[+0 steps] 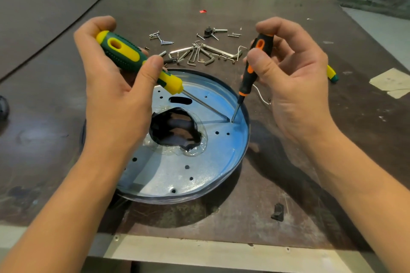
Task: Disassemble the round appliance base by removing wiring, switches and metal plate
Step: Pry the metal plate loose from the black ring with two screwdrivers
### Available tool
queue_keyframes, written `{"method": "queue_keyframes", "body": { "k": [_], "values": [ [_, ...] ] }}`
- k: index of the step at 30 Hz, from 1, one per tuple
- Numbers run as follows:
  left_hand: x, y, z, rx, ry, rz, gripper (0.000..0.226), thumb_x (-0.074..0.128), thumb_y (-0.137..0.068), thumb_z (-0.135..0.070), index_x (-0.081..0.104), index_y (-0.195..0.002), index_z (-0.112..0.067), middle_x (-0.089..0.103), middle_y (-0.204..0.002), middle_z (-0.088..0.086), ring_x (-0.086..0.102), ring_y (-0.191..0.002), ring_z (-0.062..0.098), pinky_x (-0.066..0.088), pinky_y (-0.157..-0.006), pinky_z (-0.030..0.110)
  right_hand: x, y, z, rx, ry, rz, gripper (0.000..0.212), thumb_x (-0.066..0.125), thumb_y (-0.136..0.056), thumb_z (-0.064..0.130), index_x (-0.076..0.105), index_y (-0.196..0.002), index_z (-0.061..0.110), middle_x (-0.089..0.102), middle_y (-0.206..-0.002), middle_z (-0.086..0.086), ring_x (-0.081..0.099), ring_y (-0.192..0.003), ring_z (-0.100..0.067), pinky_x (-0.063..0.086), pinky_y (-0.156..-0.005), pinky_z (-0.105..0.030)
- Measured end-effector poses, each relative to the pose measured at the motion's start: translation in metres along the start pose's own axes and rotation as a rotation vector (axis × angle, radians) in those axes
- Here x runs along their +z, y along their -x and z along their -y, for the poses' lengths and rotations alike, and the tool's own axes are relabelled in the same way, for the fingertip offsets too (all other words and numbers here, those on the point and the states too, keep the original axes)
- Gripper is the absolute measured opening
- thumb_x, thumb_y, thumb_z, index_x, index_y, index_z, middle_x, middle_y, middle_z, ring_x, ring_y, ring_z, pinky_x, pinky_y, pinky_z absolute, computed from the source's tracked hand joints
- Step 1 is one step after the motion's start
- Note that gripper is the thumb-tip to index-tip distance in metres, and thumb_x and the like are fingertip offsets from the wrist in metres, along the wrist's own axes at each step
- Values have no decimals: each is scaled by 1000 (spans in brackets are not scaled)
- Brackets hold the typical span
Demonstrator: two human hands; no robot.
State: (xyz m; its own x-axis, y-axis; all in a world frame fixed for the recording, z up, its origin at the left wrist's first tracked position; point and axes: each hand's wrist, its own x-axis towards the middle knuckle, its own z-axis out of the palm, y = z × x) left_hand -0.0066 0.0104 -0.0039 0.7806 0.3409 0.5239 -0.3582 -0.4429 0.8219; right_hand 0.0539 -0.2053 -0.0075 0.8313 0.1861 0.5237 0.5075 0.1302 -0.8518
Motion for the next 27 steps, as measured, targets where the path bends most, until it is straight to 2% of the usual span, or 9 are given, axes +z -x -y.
{"method": "queue_keyframes", "body": {
  "k": [4,7,10,13,17,20,22,24,27],
  "values": [
    [0,0,0,-2,-14,-1,50,63,-96,-17,30,-133,-20,54,-119,22,62,-100,16,53,-96,41,-2,-2,1,30,-54,51,30,50,-103,-2,54,-131,10,69,-115,-15,71,-102,-32,57,-91,-42],
    [0,0,0,-10,-3,3,49,62,-96,-16,29,-132,-19,55,-118,24,61,-99,16,53,-96,42,0,2,0,77,-100,69,27,46,-104,2,51,-128,13,69,-114,-14,70,-102,-29,56,-90,-43],
    [2,1,-1,2,-9,1,48,62,-96,-15,29,-131,-19,53,-115,28,59,-100,26,53,-93,43,5,2,3,68,-79,16,21,58,-101,10,54,-121,17,64,-104,-10,63,-94,-24,56,-86,-45],
    [3,1,0,16,-27,-4,48,63,-96,-16,29,-131,-19,54,-114,25,60,-97,20,53,-91,33,0,-5,9,0,61,-63,21,71,-94,7,62,-111,14,66,-94,1,62,-89,-17,55,-84,-36],
    [2,0,1,-9,-9,3,48,62,-97,-14,29,-132,-18,52,-106,15,57,-89,8,55,-91,38,-8,-7,10,24,27,-36,24,55,-100,-3,60,-123,3,71,-108,-19,71,-104,-38,59,-92,-46],
    [2,1,0,-23,-8,6,49,63,-97,-15,29,-132,-18,53,-111,24,59,-94,18,54,-92,43,-4,-4,10,75,-18,-28,20,50,-102,2,60,-119,6,69,-106,-14,69,-101,-32,57,-90,-41],
    [2,1,0,-26,-20,3,48,63,-97,-16,30,-131,-18,52,-113,27,59,-97,24,53,-92,44,-1,-5,13,47,54,-35,13,60,-101,10,61,-113,13,66,-101,-4,62,-96,-22,55,-84,-38],
    [2,0,0,-38,-28,5,48,63,-96,-17,30,-130,-19,53,-113,27,59,-97,27,53,-91,46,0,-6,14,-10,123,-39,15,65,-98,7,62,-112,12,63,-97,1,60,-92,-17,56,-83,-38],
    [1,-1,3,-64,-23,15,48,64,-96,-17,30,-129,-21,54,-114,27,61,-98,29,55,-91,48,-3,-7,15,-9,132,-5,22,54,-102,-1,61,-121,8,69,-102,-12,70,-98,-36,60,-87,-42]
  ]
}}
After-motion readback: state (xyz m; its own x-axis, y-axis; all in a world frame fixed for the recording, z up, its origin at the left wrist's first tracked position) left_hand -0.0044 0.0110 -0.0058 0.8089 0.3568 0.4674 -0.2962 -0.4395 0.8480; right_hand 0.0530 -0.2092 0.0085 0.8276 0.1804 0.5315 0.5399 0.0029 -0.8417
